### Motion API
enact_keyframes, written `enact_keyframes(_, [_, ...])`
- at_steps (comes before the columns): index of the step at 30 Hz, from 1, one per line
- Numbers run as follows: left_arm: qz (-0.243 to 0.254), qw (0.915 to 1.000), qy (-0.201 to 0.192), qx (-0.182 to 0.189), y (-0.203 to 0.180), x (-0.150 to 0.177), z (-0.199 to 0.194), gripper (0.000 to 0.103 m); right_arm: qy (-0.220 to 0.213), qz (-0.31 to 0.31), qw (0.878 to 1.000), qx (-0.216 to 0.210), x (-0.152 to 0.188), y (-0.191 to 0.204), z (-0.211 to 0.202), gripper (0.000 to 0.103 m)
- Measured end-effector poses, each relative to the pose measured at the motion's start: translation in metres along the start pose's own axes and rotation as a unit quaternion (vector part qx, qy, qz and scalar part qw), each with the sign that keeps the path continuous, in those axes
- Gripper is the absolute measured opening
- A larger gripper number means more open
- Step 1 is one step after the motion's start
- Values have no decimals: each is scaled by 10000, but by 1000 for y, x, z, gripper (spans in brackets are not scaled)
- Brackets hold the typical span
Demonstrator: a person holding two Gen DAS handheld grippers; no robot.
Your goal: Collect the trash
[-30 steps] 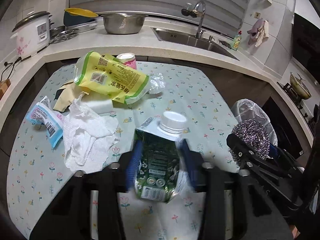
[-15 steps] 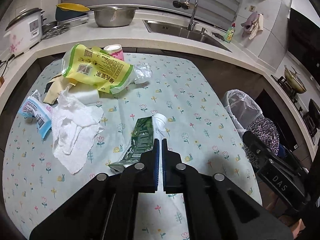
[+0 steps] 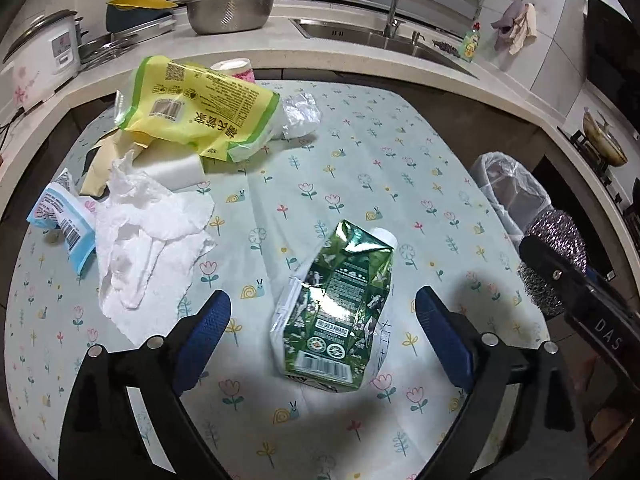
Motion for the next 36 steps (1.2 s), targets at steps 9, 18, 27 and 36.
enact_keyframes(9, [171,9982,569,66,-8,10,54,89,156,38,9998,114,-3,-8,25,72])
enact_keyframes(18, [315,9983,497,56,-21,1,60,80,187,38,9998,102,-8,-13,36,72])
enact_keyframes(27, [559,9981,133,220,-56,-27,45,80,-42,145,9998,157,-26,-33,25,72])
enact_keyframes(36, [986,9933,-216,568,-118,-71,41,80,-425,344,9975,445,-59,-79,7,72])
Point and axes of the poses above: each gripper's, at about its wrist camera, not at the fingertips, and z roughly the way its jaws point, y to its left, x to its underside, the point moved 2 cm from there along z, roughly the way its jaws point, and after that the axes turned 12 degrees about z, right-handed, at the moved point
